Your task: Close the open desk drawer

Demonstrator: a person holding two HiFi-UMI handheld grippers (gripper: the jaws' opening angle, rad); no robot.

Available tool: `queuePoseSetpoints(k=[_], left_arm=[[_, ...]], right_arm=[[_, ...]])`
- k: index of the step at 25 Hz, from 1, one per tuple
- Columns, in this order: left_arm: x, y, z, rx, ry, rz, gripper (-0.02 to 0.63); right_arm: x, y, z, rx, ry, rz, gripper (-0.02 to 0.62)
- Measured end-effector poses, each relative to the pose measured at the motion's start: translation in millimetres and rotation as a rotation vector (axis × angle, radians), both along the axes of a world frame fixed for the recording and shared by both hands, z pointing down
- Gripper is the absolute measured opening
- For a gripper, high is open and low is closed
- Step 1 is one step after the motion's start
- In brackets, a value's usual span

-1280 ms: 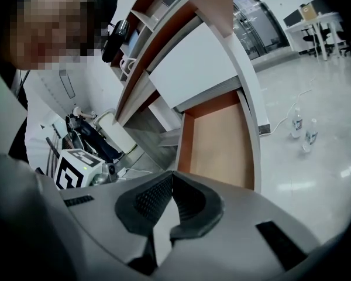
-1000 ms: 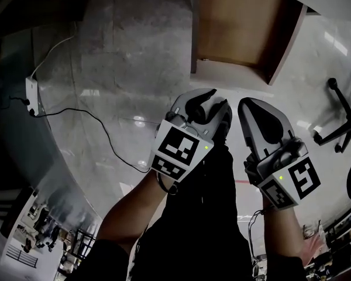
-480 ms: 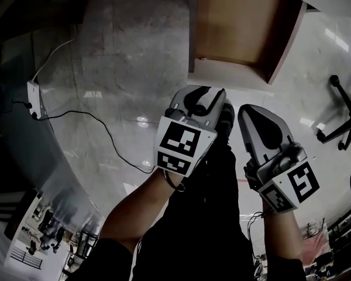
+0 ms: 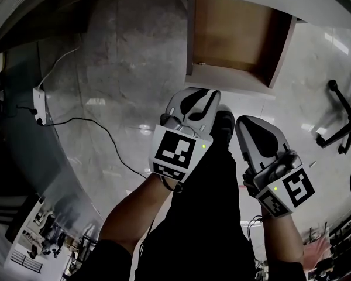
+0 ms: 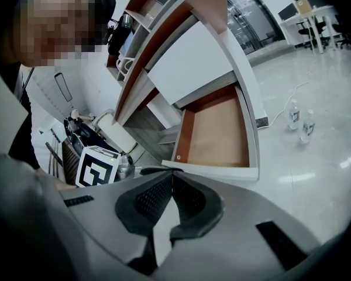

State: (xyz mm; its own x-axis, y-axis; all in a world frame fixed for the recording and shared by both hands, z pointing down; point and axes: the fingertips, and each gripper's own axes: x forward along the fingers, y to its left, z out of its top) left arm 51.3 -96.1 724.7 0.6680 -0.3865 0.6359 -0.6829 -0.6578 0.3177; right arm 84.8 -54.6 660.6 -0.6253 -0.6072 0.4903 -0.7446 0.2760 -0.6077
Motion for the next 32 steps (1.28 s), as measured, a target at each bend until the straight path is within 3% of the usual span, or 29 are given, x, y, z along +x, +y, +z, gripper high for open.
queuePoseSetpoints(k=[10, 18, 26, 32], left_arm=[[23, -64, -48, 0.221, 0.079, -0.014, 0.046], [35, -108, -54, 0.248, 0.09, -0.048, 0.038], [52, -153, -53, 0.337, 0.043, -0.009, 0.038], [74, -149, -52, 0.358, 0.059, 0.062, 0.008]], right_arm=[[9, -14, 6, 0.008, 0.025, 0.016, 0.012], [16, -57, -5, 0.071, 0.029, 0.031, 0.012], [31, -51, -1, 0.02, 0.029, 0.048, 0.012], [41, -58, -1, 0.022, 0.03, 0.069, 0.012]])
